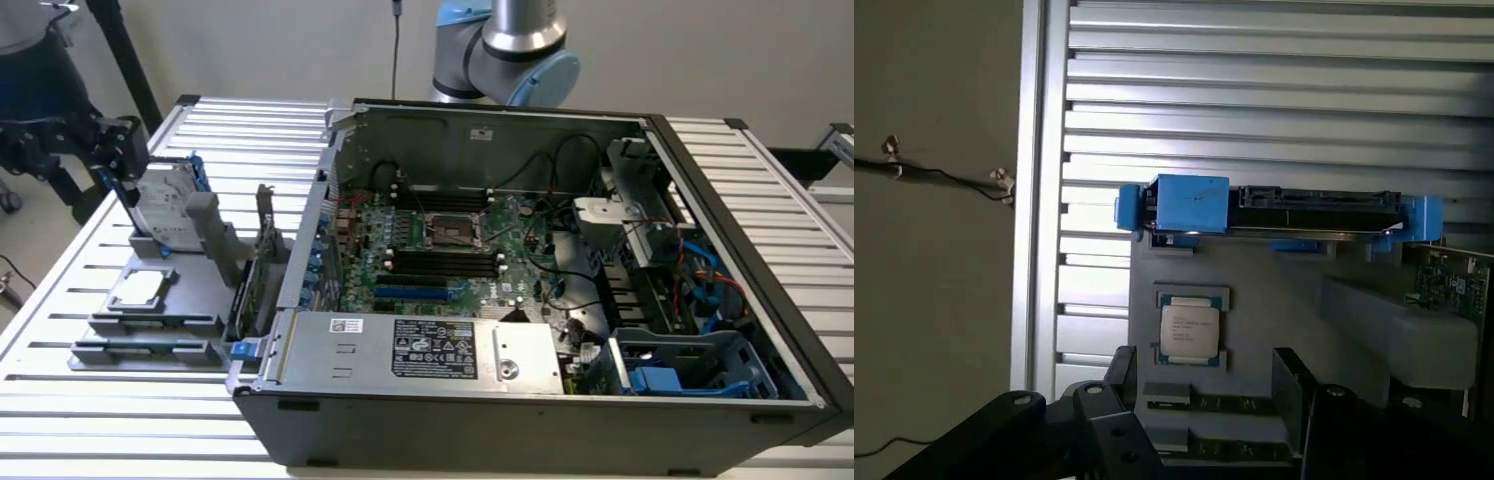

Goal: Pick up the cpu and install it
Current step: 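Pick up the cpu and move it towards the insertion slot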

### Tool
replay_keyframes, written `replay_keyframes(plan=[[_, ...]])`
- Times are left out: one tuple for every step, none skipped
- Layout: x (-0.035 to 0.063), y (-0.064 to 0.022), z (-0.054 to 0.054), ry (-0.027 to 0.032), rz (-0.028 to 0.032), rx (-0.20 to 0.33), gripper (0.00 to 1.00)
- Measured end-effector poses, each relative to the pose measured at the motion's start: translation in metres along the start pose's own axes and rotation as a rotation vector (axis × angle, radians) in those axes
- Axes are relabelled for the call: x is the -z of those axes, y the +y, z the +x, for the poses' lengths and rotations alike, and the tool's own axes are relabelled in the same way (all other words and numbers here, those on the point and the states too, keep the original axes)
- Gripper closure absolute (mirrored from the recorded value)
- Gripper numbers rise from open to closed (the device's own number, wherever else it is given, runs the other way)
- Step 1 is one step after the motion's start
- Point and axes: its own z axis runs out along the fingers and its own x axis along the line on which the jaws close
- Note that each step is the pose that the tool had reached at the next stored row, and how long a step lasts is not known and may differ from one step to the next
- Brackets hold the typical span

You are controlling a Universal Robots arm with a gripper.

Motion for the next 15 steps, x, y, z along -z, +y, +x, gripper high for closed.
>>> replay_keyframes(plan=[[-0.0018, -0.0006, 0.000, 0.0000, 0.0000, 0.000, 0.35], [-0.0036, -0.0012, 0.000, 0.0000, 0.0000, 0.000, 0.35], [-0.0054, -0.0018, 0.000, 0.0000, 0.0000, 0.000, 0.35], [-0.0072, -0.0024, 0.000, 0.0000, 0.0000, 0.000, 0.35], [-0.0089, -0.0030, 0.000, 0.0001, 0.0001, 0.001, 0.35], [-0.0107, -0.0035, 0.000, 0.0001, 0.0001, 0.002, 0.35], [-0.0125, -0.0039, 0.000, 0.0002, 0.0002, 0.004, 0.35], [-0.0143, -0.0043, 0.000, 0.0002, 0.0002, 0.006, 0.35], [-0.0161, -0.0048, 0.000, 0.0003, 0.0002, 0.008, 0.35], [-0.0179, -0.0052, 0.000, 0.0004, 0.0003, 0.010, 0.35], [-0.0196, -0.0057, -0.001, 0.0006, 0.0005, 0.012, 0.35], [-0.0216, -0.0062, -0.001, 0.0007, 0.0005, 0.014, 0.35], [-0.0233, -0.0067, -0.001, 0.0007, 0.0006, 0.015, 0.35], [-0.0251, -0.0072, -0.001, 0.0008, 0.0006, 0.016, 0.35], [-0.0269, -0.0078, -0.001, 0.0007, 0.0006, 0.017, 0.35]])
